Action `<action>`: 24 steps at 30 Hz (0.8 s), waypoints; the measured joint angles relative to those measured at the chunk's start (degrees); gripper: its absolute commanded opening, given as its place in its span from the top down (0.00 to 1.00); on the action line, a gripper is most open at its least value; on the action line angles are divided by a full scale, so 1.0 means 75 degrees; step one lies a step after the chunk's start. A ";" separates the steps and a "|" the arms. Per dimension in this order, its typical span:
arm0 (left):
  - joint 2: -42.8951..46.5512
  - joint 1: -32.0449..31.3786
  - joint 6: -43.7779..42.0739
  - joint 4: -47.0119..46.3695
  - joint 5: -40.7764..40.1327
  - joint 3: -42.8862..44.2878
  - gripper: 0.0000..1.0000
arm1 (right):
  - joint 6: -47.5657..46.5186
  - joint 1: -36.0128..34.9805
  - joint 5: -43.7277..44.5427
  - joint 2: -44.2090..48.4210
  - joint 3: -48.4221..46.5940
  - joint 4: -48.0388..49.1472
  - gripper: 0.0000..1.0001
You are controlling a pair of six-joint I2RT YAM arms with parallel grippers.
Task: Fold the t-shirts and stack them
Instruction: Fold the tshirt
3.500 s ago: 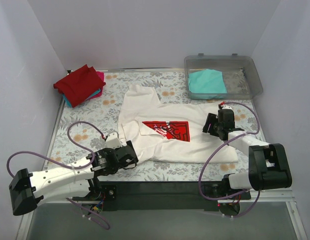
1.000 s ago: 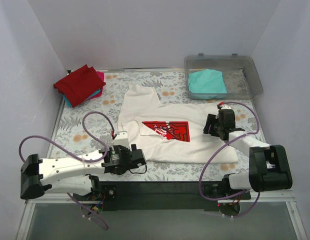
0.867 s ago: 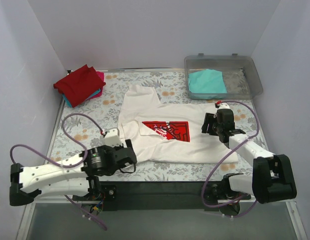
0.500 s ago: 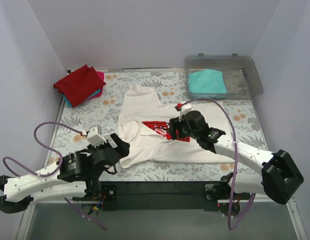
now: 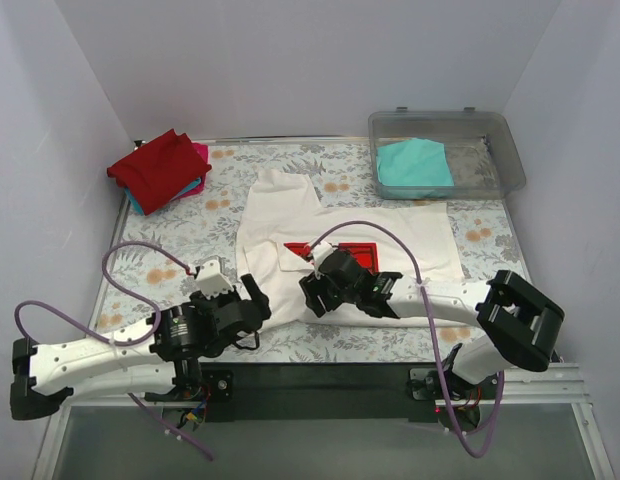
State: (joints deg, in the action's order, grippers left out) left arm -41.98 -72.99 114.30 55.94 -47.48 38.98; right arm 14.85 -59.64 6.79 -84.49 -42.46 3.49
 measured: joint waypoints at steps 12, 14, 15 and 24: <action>-0.1448 0.0000 -0.0006 0.0108 0.0187 -0.0554 0.18 | 0.0294 -0.0676 0.0283 -0.0187 0.0111 -0.0055 0.43; -0.1335 0.0000 -0.0006 0.0055 0.0201 -0.0697 0.18 | 0.0356 -0.0726 0.0309 -0.0187 0.0201 -0.0076 0.43; -0.1247 0.0000 0.0000 -0.0067 0.0216 -0.0787 0.18 | 0.0388 -0.0743 0.0335 -0.0184 0.0248 -0.0076 0.43; -0.1288 0.0006 -0.0006 -0.0726 0.0458 -0.1311 0.21 | 0.0440 -0.0810 0.0513 -0.0149 0.0507 -0.0096 0.43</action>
State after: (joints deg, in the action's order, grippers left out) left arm -51.64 -72.95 114.26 50.50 -44.05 29.15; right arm 18.15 -65.71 10.63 -85.60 -38.65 2.76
